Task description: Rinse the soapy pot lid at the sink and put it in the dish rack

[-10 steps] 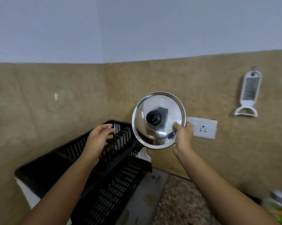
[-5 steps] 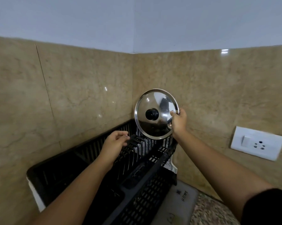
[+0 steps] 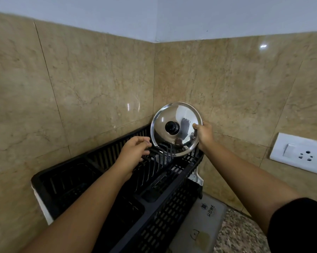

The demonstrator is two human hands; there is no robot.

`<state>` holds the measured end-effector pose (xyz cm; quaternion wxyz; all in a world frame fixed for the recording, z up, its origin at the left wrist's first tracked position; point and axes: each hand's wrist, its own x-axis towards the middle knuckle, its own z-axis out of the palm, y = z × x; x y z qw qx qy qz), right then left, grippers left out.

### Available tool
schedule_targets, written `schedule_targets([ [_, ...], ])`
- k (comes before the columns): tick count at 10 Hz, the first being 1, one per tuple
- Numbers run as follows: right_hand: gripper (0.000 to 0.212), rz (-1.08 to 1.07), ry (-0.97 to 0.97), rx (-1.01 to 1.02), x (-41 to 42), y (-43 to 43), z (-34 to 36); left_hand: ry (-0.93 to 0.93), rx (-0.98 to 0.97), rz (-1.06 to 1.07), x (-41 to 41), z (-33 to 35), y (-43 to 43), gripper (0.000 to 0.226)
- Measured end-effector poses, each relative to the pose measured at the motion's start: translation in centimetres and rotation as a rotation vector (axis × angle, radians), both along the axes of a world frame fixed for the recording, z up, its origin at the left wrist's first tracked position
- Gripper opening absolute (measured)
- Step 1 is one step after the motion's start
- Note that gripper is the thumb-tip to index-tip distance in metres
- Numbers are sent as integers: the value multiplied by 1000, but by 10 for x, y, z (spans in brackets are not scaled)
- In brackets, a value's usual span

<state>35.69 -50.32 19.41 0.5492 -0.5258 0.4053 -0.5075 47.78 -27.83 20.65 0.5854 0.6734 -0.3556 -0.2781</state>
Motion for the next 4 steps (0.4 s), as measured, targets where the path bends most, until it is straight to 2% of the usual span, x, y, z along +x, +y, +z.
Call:
schedule_targets([
  [3,34,184,151,74,-20,1,11,-52,-44,17,-2,1,1,23],
  [4,23,130,165,20,-38,12,15,-53,-91,58,-7,13,11,24],
])
